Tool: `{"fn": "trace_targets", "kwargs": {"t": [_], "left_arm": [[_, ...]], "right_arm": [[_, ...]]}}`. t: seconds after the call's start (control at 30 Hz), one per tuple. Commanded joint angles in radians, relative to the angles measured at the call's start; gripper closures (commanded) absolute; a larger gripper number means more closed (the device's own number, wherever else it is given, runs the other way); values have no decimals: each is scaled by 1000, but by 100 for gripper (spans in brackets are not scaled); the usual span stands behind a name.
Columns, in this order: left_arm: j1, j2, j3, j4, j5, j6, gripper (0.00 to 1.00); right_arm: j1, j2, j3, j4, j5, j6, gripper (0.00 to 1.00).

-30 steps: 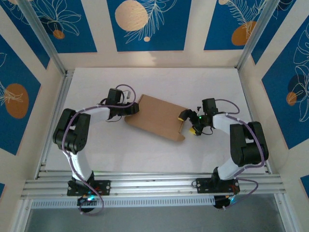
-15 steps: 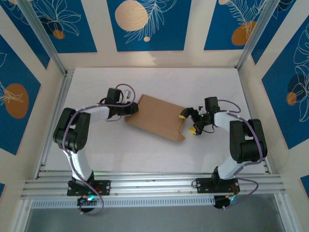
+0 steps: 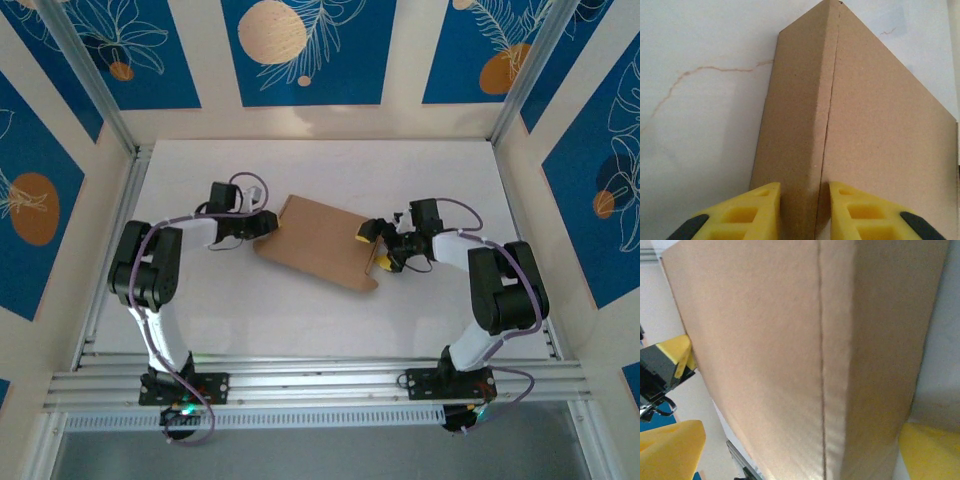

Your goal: Fold the paper box

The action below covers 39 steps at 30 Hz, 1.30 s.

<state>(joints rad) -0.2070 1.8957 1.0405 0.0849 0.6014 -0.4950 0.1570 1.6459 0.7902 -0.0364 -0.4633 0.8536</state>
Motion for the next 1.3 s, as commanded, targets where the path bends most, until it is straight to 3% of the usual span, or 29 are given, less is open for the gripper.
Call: {"fn": "trace_targets", "kwargs": {"t": [0.0,0.4,0.87,1.03,1.27], "left_arm": [[33,84,-69,-155,-56,-22,76],[57,120,-79,-133,-25,-36,83],[56,146,-95,-107,-12,-48,88],[61,140,-90,-133,-27,-32,88],[69,140,-88,-137,-32,-30,88]], "right_arm": [[-8,-5,18,20,-39,-26,1],[-18,12,42,11,19,-37,0],[28,124,71,240,-204,60,9],[4,10,53,36,14,-38,6],[-60,-79,-4,20,46,-57,5]]}}
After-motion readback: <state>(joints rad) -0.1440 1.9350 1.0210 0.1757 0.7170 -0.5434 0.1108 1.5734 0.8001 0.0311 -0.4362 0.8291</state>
